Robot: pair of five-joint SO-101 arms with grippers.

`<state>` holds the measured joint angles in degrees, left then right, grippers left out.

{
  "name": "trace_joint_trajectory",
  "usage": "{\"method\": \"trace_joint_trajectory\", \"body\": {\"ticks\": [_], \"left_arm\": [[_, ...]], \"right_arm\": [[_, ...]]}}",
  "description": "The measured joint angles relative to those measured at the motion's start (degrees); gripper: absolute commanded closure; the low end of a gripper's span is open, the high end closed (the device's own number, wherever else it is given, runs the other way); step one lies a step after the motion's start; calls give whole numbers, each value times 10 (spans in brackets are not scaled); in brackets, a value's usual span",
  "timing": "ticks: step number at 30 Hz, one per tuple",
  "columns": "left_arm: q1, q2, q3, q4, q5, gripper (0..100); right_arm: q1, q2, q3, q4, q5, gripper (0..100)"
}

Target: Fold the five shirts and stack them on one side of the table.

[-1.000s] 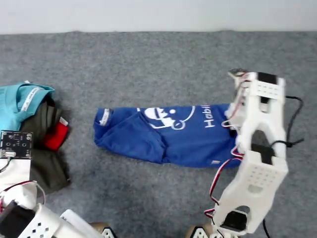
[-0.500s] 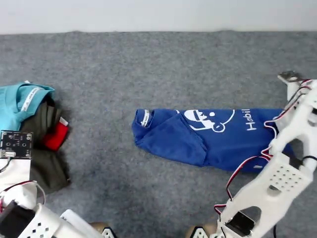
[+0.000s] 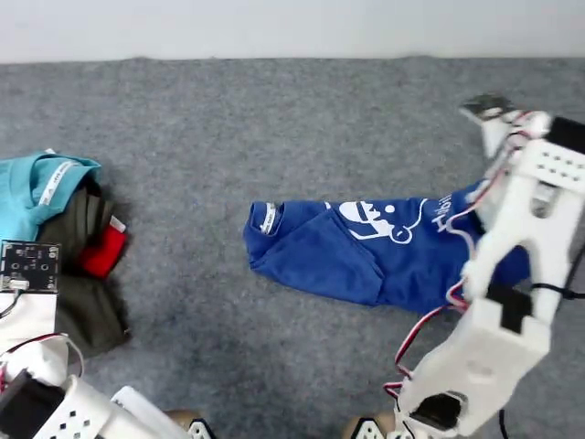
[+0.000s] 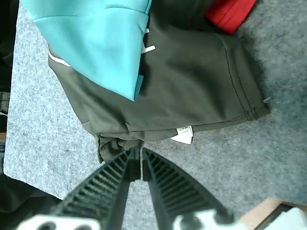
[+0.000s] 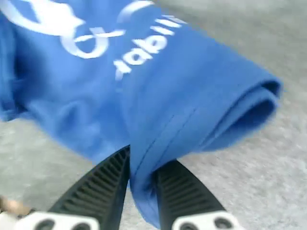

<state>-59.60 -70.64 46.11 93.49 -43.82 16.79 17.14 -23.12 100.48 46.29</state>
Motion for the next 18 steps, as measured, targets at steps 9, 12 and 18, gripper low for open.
{"method": "trace_joint_trajectory", "body": {"ticks": [9,12,18], "left_arm": [[0,0,0,0,0,985],[0,0,0,0,0,985],[0,0,0,0,0,985]], "right_arm": [[-169,-86,48,0,-69,990],[-223,-86,48,0,-99,990],[-325,-86,48,0,-154,990]]}}
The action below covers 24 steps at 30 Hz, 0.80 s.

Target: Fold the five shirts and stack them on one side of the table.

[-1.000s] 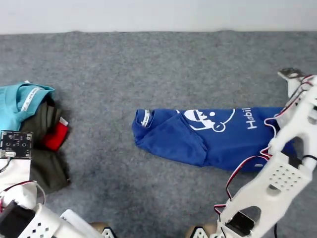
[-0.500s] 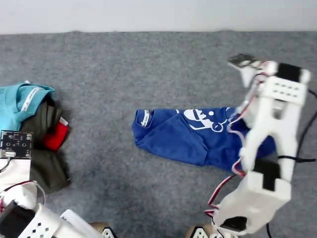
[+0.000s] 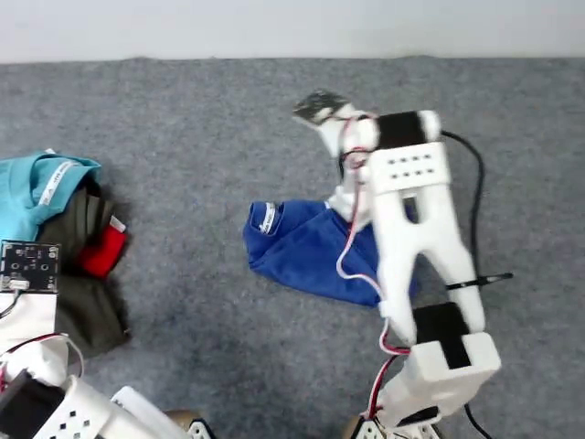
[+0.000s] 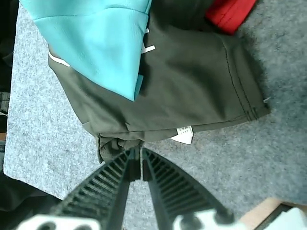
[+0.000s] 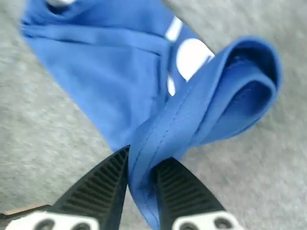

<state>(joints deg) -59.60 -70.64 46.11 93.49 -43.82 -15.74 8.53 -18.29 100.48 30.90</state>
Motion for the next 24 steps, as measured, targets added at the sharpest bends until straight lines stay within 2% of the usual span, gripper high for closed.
{"method": "trace_joint_trajectory", "body": {"ticks": [11,18,21,24], "left_arm": [[0,0,0,14,0,985],[0,0,0,17,0,985],[0,0,0,17,0,985],[0,-1,0,17,0,985]], "right_arm": [[-89,63,0,-8,-58,990],[-130,129,0,-85,-70,987],[-149,162,0,-106,-70,916],[-162,198,-8,-110,-70,791]]}}
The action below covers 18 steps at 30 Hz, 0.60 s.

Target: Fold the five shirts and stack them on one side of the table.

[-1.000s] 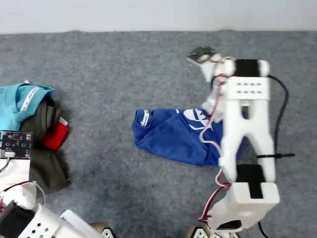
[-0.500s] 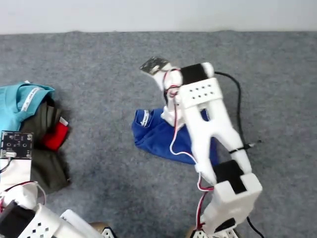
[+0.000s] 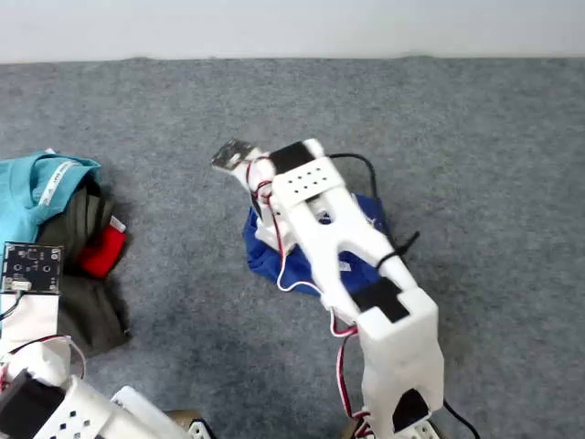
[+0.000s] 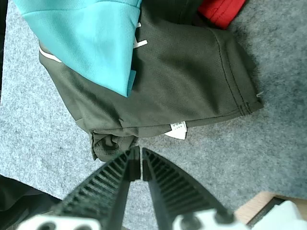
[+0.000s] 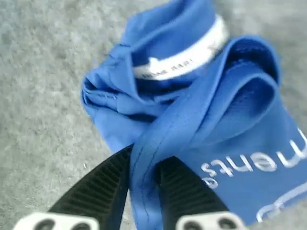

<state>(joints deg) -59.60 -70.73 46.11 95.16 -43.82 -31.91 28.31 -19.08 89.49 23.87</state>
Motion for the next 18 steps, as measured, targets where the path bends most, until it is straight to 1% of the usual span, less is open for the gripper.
{"method": "trace_joint_trajectory", "body": {"ticks": [3,5,7,9,11,13,15,18], "left_arm": [[0,0,0,0,0,985],[0,0,0,0,0,985],[0,-3,9,0,0,985],[0,-4,20,0,0,985],[0,-3,26,0,0,985],[0,-4,29,0,0,985],[0,-3,29,0,0,985],[0,-3,29,0,0,985]], "right_arm": [[-4,38,-44,19,0,684],[-10,56,-94,53,0,674],[-15,71,-156,90,0,686],[-16,77,-209,110,0,742],[-11,76,-232,110,0,830],[-3,70,-232,110,4,926],[11,57,-216,110,11,996],[37,30,-179,110,14,982]]}}
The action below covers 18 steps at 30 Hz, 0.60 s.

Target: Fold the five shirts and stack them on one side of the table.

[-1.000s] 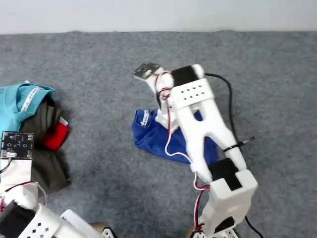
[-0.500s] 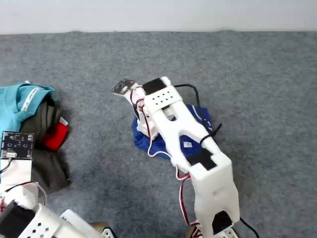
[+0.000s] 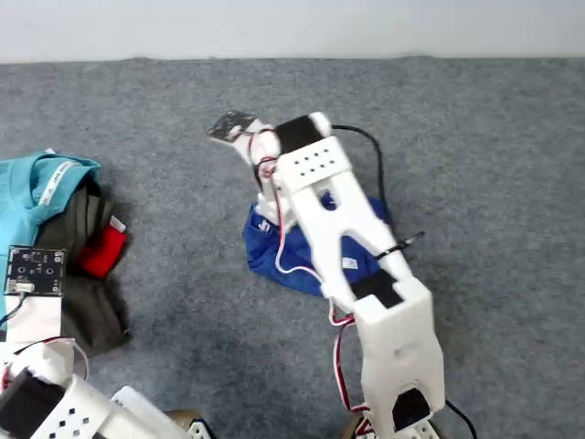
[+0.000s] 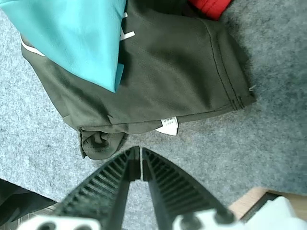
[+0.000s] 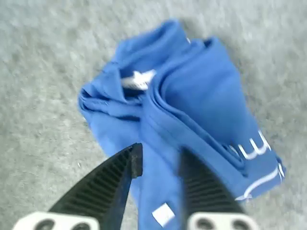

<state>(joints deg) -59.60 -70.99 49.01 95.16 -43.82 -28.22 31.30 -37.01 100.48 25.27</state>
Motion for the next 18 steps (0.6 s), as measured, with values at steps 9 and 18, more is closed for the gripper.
{"method": "trace_joint_trajectory", "body": {"ticks": [9,18], "left_arm": [[0,0,0,0,0,985],[0,0,0,0,0,985]], "right_arm": [[170,0,18,0,50,990],[182,47,19,0,62,990]]}}
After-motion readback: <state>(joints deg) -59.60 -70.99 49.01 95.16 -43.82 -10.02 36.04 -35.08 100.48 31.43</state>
